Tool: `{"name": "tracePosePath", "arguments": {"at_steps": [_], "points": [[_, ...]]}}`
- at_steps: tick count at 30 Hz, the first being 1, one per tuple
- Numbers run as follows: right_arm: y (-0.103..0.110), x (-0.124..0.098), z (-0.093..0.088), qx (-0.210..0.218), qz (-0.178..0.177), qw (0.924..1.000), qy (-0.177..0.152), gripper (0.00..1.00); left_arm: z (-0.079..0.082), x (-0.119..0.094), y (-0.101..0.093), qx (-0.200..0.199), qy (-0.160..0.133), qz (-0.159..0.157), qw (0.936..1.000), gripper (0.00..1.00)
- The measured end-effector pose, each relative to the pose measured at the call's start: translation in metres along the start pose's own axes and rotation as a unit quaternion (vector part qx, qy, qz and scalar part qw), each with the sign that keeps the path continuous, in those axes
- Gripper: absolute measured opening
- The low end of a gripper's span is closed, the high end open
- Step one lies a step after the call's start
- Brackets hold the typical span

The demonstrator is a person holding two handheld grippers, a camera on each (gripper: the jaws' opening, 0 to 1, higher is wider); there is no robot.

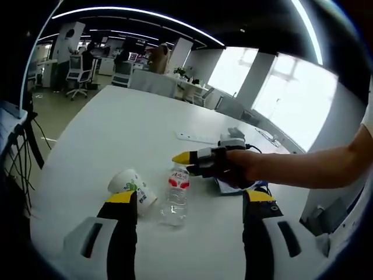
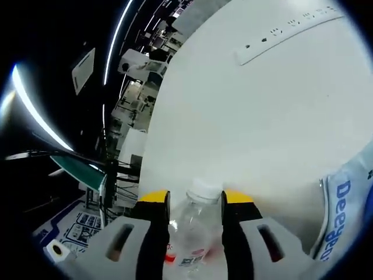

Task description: Arrange the tabletop items into an orderly group along one side of the table until the central work area is clear of visible clutter.

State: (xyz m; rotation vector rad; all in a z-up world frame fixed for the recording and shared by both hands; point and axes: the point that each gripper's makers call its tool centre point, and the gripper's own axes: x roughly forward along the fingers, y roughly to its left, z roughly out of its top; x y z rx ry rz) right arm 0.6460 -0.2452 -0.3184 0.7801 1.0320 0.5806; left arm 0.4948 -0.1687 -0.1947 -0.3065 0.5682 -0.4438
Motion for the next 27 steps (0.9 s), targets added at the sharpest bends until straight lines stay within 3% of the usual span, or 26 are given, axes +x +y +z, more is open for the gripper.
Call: {"name": "tracePosePath", "arguments": {"at_steps": [17,27], "points": [[-0.0050,0.0028,0.0044,0.024,0.012,0.9996,-0.009,0.21,-0.0042,0.0043,0.0019,-0.002,0.005,-0.002,1.0000,0.74],[0.0006,-0.0003,0.0035,0.014,0.022,0.9996,-0.011,0.20,-0.0038,0.0093,0.0022,0.006,0.009,-0.008,0.9999,0.73]]}}
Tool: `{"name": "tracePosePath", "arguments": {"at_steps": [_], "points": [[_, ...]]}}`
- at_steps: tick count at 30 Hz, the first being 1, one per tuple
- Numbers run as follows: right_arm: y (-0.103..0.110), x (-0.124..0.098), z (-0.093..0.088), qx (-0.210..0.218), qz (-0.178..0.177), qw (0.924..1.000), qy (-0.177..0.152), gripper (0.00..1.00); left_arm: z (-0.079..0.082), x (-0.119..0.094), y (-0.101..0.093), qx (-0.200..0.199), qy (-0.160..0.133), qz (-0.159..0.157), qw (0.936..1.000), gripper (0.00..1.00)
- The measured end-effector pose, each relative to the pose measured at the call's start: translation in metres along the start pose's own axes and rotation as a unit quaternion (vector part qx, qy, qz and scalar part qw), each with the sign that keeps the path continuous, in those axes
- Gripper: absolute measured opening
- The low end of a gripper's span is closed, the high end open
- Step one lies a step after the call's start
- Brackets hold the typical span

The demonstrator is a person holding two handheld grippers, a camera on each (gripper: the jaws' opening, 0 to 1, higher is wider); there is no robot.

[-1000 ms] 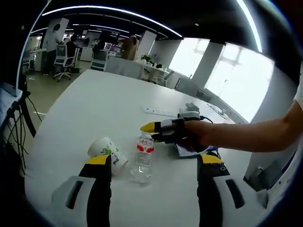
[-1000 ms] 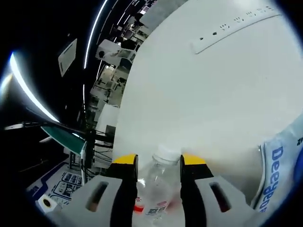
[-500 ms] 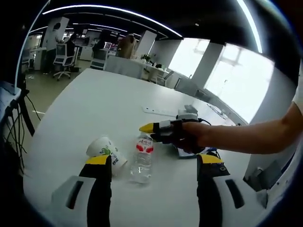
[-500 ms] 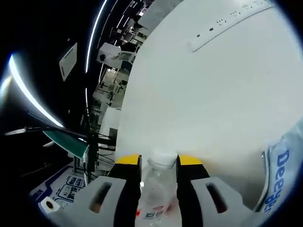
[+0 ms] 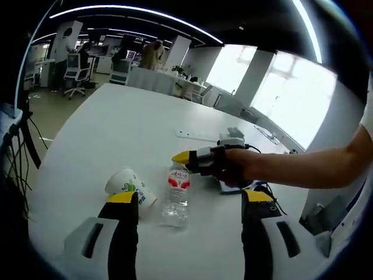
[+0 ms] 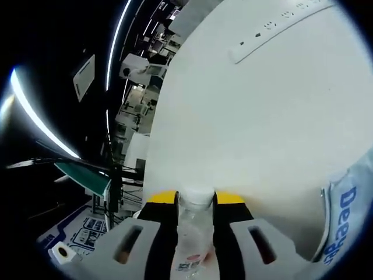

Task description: Arrange the tabletop items into an orderly group along one side of the table until the central work area is clear of visible clutter.

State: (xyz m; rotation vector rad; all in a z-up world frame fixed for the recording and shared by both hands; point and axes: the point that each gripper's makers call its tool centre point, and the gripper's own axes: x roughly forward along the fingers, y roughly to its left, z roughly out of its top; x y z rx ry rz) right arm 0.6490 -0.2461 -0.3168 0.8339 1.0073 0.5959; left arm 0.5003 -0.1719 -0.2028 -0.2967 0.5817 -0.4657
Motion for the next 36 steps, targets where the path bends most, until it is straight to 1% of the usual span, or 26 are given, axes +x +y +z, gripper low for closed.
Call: {"name": "tracePosePath", "arguments": {"at_steps": [5,10,12,14,16,19,26,28,29,30,33,36], "points": [[0.006,0.000,0.000,-0.014,0.011,0.9998,0.000,0.19,0.000,0.002,0.001,0.006,0.002,-0.002,1.0000,0.72],[0.015,-0.002,-0.001,-0.038,0.023,0.9990,0.000,0.19,0.000,0.003,0.005,0.015,0.005,-0.004,0.9999,0.71],[0.020,-0.003,0.000,-0.052,0.034,0.9981,-0.004,0.19,0.002,0.003,0.006,0.023,0.005,-0.007,0.9997,0.70],[0.021,-0.004,0.000,-0.057,0.031,0.9979,0.000,0.19,0.003,0.005,0.008,0.029,0.007,-0.009,0.9995,0.69],[0.026,-0.005,-0.001,-0.066,0.043,0.9969,-0.002,0.19,0.005,0.007,0.009,0.036,0.010,-0.013,0.9992,0.69],[0.030,-0.006,-0.002,-0.081,0.048,0.9955,0.001,0.19,0.006,0.010,0.010,0.051,0.016,-0.019,0.9984,0.68],[0.046,-0.010,-0.004,-0.130,0.079,0.9883,-0.001,0.19,0.006,0.025,0.015,0.091,0.038,-0.040,0.9943,0.67],[0.049,-0.011,-0.003,-0.140,0.081,0.9869,0.000,0.19,0.009,0.030,0.015,0.094,0.039,-0.049,0.9936,0.67],[0.052,-0.012,-0.004,-0.154,0.086,0.9843,0.001,0.19,0.010,0.032,0.014,0.094,0.037,-0.055,0.9933,0.66],[0.053,-0.012,-0.005,-0.158,0.088,0.9834,0.001,0.19,0.009,0.035,0.014,0.095,0.040,-0.060,0.9929,0.65],[0.061,-0.014,-0.007,-0.176,0.095,0.9797,0.003,0.19,0.004,0.043,0.011,0.116,0.060,-0.076,0.9886,0.66],[0.066,-0.016,-0.008,-0.195,0.103,0.9753,0.003,0.19,0.005,0.050,0.008,0.125,0.066,-0.089,0.9860,0.66]]}}
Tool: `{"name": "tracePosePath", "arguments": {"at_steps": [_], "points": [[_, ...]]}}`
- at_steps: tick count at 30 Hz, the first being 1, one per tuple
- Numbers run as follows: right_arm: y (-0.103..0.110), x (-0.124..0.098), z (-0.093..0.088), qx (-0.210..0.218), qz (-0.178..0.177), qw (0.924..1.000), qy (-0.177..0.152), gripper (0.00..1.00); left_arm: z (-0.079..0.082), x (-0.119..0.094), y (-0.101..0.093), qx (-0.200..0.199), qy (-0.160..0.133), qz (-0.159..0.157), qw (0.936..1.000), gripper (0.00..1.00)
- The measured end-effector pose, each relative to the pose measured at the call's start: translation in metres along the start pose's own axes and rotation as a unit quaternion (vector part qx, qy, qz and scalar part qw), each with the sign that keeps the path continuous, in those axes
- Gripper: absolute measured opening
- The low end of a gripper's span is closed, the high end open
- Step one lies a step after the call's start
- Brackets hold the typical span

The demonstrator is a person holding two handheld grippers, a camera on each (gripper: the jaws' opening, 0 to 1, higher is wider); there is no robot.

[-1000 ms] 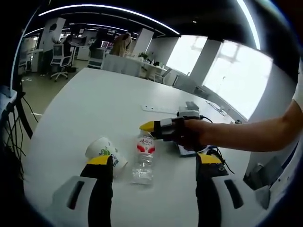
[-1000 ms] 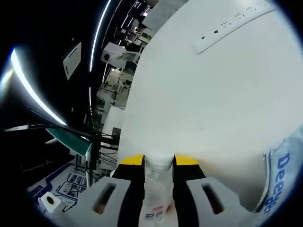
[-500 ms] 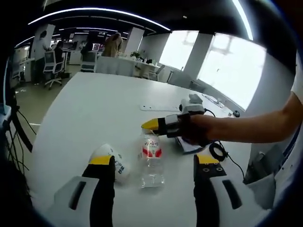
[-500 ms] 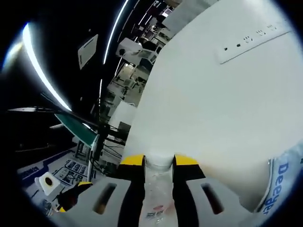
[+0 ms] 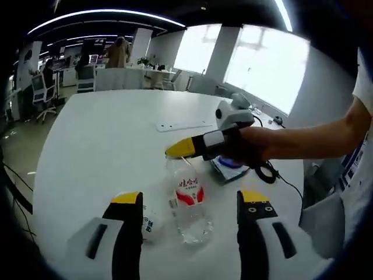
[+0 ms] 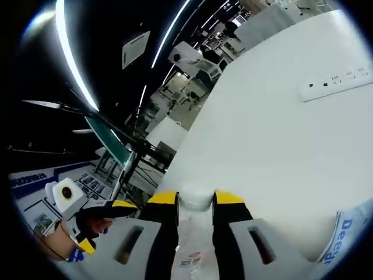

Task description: Arrange the tabletop items into an orderly group along one side of the table until the central work area is clear of visible clutter.

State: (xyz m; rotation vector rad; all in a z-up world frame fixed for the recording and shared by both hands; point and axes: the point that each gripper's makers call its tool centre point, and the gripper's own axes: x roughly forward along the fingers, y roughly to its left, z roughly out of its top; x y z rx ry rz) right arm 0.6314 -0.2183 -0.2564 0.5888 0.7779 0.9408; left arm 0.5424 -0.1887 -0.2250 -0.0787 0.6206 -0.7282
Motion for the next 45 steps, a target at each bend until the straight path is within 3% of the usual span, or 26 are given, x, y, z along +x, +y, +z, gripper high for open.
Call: {"name": "tracePosePath", "arguments": {"at_steps": [14,21,28,31,35,45], "points": [[0.033,-0.010,-0.004,-0.081,0.037,0.9961,-0.001,0.19,-0.005,0.035,0.005,0.041,0.061,-0.058,0.9956,0.59],[0.049,-0.016,-0.007,-0.123,0.048,0.9912,-0.003,0.19,-0.023,0.042,-0.002,0.050,0.119,-0.115,0.9850,0.56],[0.059,-0.023,-0.010,-0.148,0.052,0.9875,-0.011,0.19,-0.035,0.049,-0.013,0.069,0.145,-0.147,0.9760,0.51],[0.062,-0.026,-0.011,-0.159,0.050,0.9860,-0.010,0.19,-0.040,0.050,-0.016,0.075,0.151,-0.154,0.9735,0.44],[0.066,-0.030,-0.012,-0.172,0.047,0.9838,-0.012,0.19,-0.039,0.050,-0.021,0.079,0.144,-0.162,0.9730,0.43],[0.070,-0.042,-0.012,-0.207,0.023,0.9779,-0.021,0.18,-0.035,0.053,-0.032,0.069,0.103,-0.179,0.9761,0.40]]}}
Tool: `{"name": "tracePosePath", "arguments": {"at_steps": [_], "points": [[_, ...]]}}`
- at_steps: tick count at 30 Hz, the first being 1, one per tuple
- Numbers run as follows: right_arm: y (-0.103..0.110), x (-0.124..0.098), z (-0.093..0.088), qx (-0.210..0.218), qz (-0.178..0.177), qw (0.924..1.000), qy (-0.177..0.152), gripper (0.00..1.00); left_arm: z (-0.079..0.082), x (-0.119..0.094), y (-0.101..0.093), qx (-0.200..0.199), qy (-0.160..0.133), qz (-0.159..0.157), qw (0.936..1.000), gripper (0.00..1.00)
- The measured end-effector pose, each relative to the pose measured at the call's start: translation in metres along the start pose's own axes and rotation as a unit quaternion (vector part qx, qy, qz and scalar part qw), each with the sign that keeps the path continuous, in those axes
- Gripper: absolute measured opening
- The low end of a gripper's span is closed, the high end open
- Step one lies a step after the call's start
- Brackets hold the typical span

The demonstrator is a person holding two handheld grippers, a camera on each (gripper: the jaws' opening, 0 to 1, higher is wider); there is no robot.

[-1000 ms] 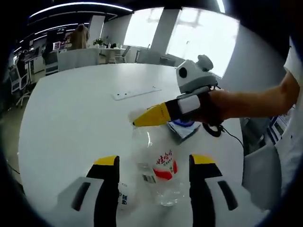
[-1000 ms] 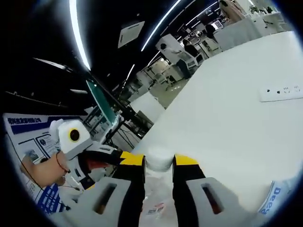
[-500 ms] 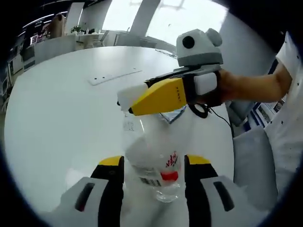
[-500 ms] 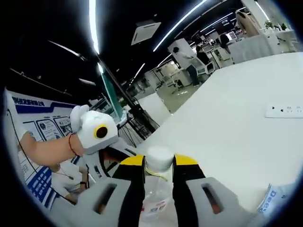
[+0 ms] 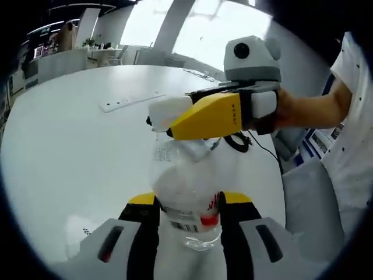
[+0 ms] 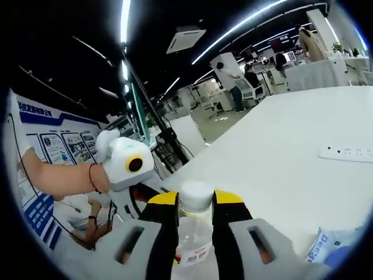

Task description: Arrange the tabletop items into an orderly group along one side of the table until the central work area is clear of visible clutter.

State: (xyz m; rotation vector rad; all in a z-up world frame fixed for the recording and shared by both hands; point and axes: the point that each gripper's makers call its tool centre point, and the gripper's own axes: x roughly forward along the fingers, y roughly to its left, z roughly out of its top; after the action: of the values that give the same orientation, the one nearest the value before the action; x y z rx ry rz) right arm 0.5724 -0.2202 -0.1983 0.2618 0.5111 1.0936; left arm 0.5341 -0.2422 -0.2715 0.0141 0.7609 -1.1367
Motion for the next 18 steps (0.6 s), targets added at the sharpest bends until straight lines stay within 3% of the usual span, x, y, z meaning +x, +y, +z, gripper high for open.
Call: {"name": "tracePosePath", "arguments": {"at_steps": [18], "points": [[0.007,-0.008,0.008,-0.116,-0.037,0.9926,0.001,0.18,0.014,0.007,-0.001,0.046,-0.021,0.006,0.9987,0.39]]}}
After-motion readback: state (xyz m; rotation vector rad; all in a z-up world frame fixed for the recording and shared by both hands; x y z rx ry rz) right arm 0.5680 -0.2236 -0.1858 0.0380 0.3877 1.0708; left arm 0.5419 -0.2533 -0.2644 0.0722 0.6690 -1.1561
